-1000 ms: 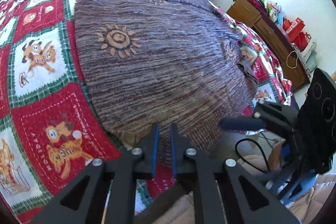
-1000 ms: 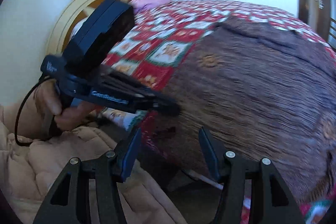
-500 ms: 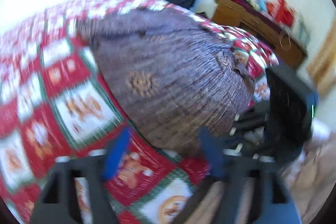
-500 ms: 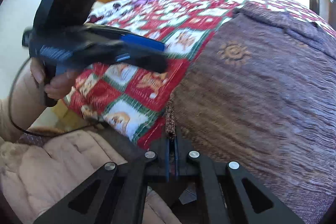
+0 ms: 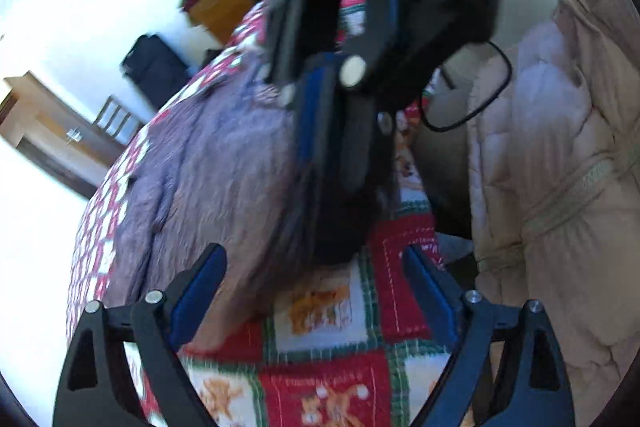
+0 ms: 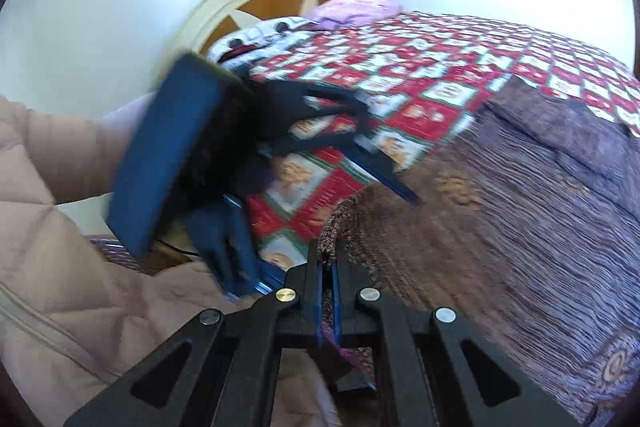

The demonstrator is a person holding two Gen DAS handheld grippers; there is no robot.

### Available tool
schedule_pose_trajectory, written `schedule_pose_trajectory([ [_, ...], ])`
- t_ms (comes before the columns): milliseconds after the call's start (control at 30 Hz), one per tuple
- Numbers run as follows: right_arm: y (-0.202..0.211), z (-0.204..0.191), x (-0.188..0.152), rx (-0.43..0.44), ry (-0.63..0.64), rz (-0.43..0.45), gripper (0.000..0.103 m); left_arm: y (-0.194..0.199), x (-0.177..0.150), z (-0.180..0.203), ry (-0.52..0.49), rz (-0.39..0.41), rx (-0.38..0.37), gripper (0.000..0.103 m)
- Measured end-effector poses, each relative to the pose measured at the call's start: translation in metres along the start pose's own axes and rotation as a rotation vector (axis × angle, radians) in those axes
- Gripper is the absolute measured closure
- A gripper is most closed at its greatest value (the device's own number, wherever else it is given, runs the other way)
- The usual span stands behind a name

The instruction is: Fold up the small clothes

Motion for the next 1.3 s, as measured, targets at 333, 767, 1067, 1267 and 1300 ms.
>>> schedule_pose_trajectory([
  [333, 0.001, 0.040, -0.006, -0.042, -0.206, 0.095, 0.099, -0.035, -0.024, -0.032, 0.400, -0.005, -0.039, 0.093],
  [767, 0.194, 0.164, -0.057, -0.736, -0.489, 0.211, 0.031, -0.049, -0.044, -0.020, 0.661, 0.018, 0.039, 0.093],
  [1067, 0.132, 0.185, -0.107, -0.953, -0.298, -0.166, 0.038, -0.045, -0.045, -0.016, 0.579, -0.011, 0.073, 0.092],
  [1267, 0.160, 0.201, -0.126, -1.045, -0.374, -0.178, 0.091, -0.048, -0.043, -0.015, 0.547, -0.009, 0.094, 0.091],
  [1300, 0.169, 0.203, -0.125, -1.034, -0.419, -0.147, 0.094, -0.048, -0.042, -0.015, 0.542, -0.009, 0.099, 0.092],
])
Point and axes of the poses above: each gripper's, at about its wrist camera, not at the fingertips, and y roughly against the way its jaws point, z to its right, x to its top, the point moved 7 cm from there along -y, roughly the way its jaws point, and after that the axes turned 12 degrees about z, right-handed, at the moved point
